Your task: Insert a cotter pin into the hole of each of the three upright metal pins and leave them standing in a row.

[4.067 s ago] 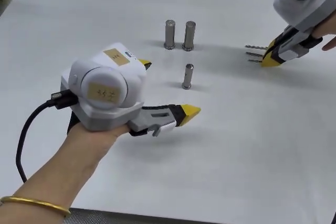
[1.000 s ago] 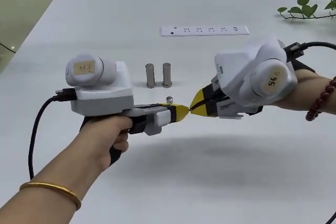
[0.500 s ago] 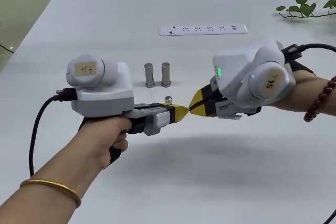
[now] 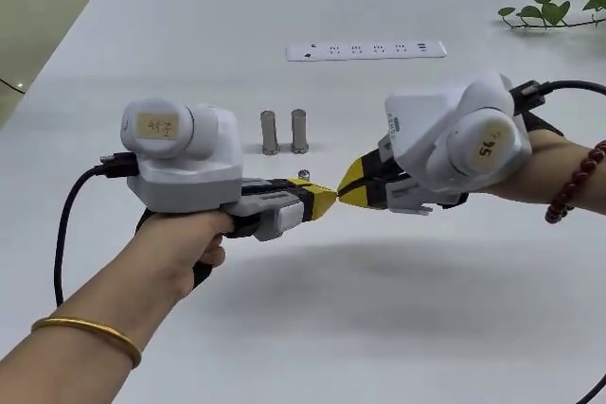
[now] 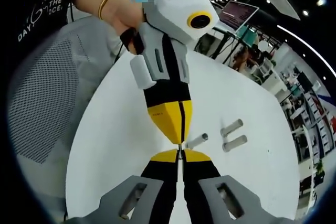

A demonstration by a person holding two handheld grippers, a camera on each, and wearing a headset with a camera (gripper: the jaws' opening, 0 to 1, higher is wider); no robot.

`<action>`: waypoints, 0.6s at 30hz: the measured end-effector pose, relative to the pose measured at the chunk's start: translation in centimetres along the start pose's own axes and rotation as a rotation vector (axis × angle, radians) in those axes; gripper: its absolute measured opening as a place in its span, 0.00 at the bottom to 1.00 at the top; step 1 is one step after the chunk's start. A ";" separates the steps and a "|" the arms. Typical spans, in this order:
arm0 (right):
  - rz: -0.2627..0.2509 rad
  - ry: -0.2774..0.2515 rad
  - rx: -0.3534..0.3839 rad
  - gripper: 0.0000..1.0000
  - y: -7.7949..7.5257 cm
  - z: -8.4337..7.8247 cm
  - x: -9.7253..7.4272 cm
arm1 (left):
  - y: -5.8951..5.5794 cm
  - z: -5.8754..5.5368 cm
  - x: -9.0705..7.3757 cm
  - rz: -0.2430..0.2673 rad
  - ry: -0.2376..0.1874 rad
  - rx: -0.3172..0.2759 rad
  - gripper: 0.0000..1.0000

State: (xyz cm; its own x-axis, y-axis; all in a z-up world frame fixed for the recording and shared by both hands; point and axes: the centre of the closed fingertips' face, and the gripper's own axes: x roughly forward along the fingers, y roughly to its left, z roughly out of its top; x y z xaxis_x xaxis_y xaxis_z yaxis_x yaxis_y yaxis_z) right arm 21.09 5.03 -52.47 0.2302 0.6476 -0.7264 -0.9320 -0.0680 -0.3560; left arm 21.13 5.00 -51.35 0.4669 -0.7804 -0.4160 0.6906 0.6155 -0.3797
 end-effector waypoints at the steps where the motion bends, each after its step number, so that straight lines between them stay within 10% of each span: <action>1: 0.001 -0.002 0.014 0.00 0.0 0.0 0.0 | 0.0 0.0 0.0 0.001 0.000 0.001 0.00; 18: 0.061 -0.128 0.368 0.04 -0.3 -1.1 -0.5 | -0.2 0.1 -0.3 -0.062 -0.001 0.205 0.00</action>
State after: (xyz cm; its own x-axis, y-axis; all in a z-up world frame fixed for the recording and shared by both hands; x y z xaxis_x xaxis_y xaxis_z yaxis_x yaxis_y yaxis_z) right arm 21.54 3.96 -52.66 0.1565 0.7421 -0.6518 -0.9863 0.1524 -0.0633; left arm 20.89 5.08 -51.03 0.4205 -0.8164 -0.3959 0.8161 0.5310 -0.2281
